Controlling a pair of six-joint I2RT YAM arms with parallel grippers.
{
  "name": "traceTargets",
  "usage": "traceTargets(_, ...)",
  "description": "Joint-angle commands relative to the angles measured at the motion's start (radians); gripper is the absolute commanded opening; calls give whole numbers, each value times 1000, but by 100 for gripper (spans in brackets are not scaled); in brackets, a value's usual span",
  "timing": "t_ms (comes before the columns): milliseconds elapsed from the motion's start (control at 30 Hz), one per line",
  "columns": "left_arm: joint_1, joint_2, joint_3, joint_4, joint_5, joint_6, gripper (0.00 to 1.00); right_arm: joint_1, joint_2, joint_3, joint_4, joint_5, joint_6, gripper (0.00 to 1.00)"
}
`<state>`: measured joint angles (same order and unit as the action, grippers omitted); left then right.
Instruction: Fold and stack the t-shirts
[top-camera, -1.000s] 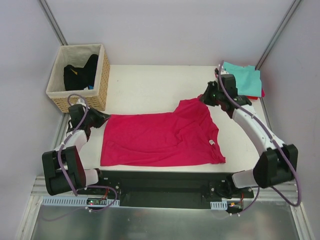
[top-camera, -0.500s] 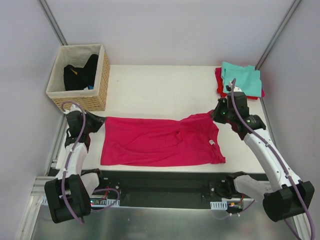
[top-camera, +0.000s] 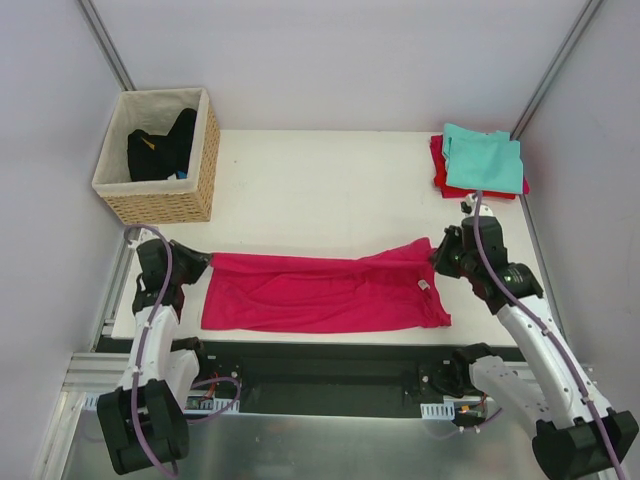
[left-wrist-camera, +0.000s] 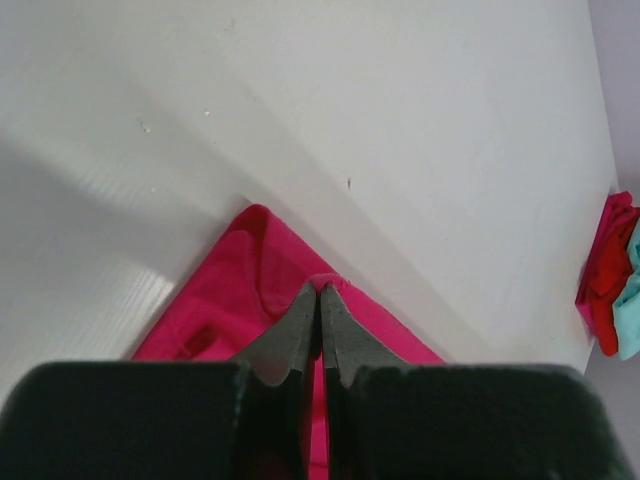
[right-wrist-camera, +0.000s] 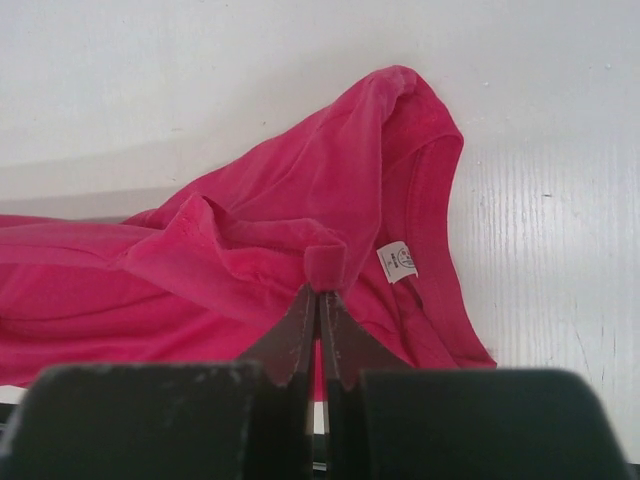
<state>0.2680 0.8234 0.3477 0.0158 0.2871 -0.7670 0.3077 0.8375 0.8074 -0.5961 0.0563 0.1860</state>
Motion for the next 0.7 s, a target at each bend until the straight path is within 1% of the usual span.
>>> traceTargets(0, -3, -72, -41, -65, -55, -15, 0, 7, -81, -25, -60, 48, 21, 0)
traceTargets(300, -3, -225, -58, -183, -134, -34, 0, 13, -202, -134, -119, 16, 69, 0)
traceTargets(400, -3, -242, -56, -206, -140, -38, 0, 19, -219, -172, -125, 11, 79, 1)
traceTargets(667, -3, -251, -93, -246, -31, -80, 0, 37, -255, -218, -149, 11, 119, 1)
